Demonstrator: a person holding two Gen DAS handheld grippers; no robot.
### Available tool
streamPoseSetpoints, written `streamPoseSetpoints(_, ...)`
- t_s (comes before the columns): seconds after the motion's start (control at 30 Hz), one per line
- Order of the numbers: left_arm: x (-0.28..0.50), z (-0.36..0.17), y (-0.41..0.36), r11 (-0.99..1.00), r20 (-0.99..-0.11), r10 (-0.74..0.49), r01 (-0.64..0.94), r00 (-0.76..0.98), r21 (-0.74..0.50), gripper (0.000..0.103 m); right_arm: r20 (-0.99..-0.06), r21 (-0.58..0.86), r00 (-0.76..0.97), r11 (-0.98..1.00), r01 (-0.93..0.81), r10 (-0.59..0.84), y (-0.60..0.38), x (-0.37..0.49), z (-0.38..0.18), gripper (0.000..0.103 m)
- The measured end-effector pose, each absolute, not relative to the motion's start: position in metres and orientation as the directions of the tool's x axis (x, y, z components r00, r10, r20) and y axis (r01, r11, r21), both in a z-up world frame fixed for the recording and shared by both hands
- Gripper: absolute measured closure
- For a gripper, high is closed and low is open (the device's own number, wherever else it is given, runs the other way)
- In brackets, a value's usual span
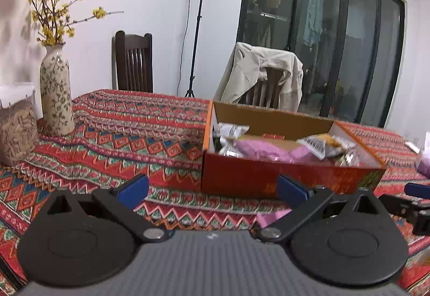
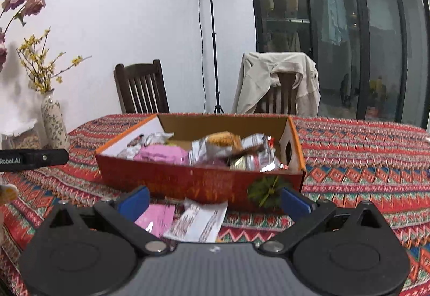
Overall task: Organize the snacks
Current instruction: 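Withdraw both tools from the box back toward the loose snacks, then grasp a white wrapped packet with the right tool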
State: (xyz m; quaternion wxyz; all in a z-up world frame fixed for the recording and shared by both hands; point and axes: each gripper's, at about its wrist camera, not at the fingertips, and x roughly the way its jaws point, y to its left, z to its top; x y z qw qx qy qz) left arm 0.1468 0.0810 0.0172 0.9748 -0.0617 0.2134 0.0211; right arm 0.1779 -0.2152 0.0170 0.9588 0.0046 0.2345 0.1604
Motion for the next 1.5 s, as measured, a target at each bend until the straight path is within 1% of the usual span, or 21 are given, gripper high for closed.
streamPoseSetpoints(0.17, 0.147, 0.009, 0.083, 0.991, -0.414, 0.009, -0.062, 0.91, -0.115, 0.0, -0.479, 0.114, 0.822, 0.951, -0.288, 0.307, -0.215, 0.184, -0.004, 0.0)
streamPoseSetpoints(0.33, 0.147, 0.008, 0.081, 0.993, -0.411, 0.008, -0.055, 0.912, -0.104, 0.0, -0.485, 0.115, 0.815, 0.948, -0.298, 0.315, -0.213, 0.185, -0.007, 0.0)
streamPoseSetpoints(0.6, 0.147, 0.007, 0.084, 0.991, -0.413, -0.006, -0.05, 0.91, -0.123, 0.0, -0.522, 0.069, 0.791, 0.94, -0.333, 0.319, -0.201, 0.184, -0.012, 0.0)
streamPoseSetpoints(0.73, 0.147, 0.006, 0.084, 0.991, -0.418, -0.02, -0.037, 0.908, -0.128, 0.0, -0.545, 0.03, 0.79, 0.948, -0.317, 0.282, -0.196, 0.184, -0.012, 0.001)
streamPoseSetpoints(0.8, 0.147, 0.006, 0.085, 0.991, -0.421, -0.025, -0.034, 0.907, -0.133, 0.0, -0.562, 0.035, 0.783, 0.953, -0.301, 0.267, -0.198, 0.187, -0.009, 0.005)
streamPoseSetpoints(0.83, 0.147, 0.005, 0.085, 0.99, -0.423, -0.027, -0.034, 0.906, -0.136, 0.0, -0.572, 0.044, 0.775, 0.954, -0.298, 0.268, -0.198, 0.19, -0.007, 0.011)
streamPoseSetpoints(0.87, 0.147, 0.005, 0.086, 0.99, -0.426, -0.026, -0.037, 0.904, -0.139, 0.0, -0.582, 0.047, 0.767, 0.953, -0.298, 0.268, -0.198, 0.192, -0.005, 0.014)
streamPoseSetpoints(0.97, 0.15, 0.003, 0.089, 0.988, -0.446, -0.01, -0.06, 0.895, -0.142, 0.0, -0.596, 0.031, 0.757, 0.95, -0.312, 0.268, -0.193, 0.2, -0.001, 0.032)
streamPoseSetpoints(1.0, 0.15, 0.002, 0.091, 0.986, -0.449, -0.012, -0.063, 0.894, -0.152, 0.0, -0.603, 0.023, 0.754, 0.95, -0.31, 0.261, -0.19, 0.204, -0.001, 0.034)
streamPoseSetpoints(1.13, 0.15, 0.002, 0.096, 0.983, -0.455, -0.006, -0.079, 0.891, -0.168, 0.0, -0.641, 0.063, 0.717, 0.95, -0.306, 0.273, -0.18, 0.224, -0.007, 0.035)
streamPoseSetpoints(1.4, 0.15, 0.001, 0.097, 0.981, -0.466, -0.007, -0.084, 0.885, -0.175, 0.0, -0.696, 0.092, 0.674, 0.962, -0.257, 0.247, -0.167, 0.256, -0.026, 0.034)
streamPoseSetpoints(1.43, 0.151, 0.001, 0.098, 0.98, -0.468, -0.007, -0.086, 0.884, -0.177, 0.0, -0.7, 0.097, 0.668, 0.96, -0.261, 0.252, -0.166, 0.257, -0.028, 0.034)
streamPoseSetpoints(1.5, 0.151, 0.0, 0.099, 0.979, -0.468, -0.007, -0.088, 0.884, -0.182, 0.0, -0.697, 0.086, 0.671, 0.958, -0.273, 0.253, -0.164, 0.255, -0.028, 0.04)
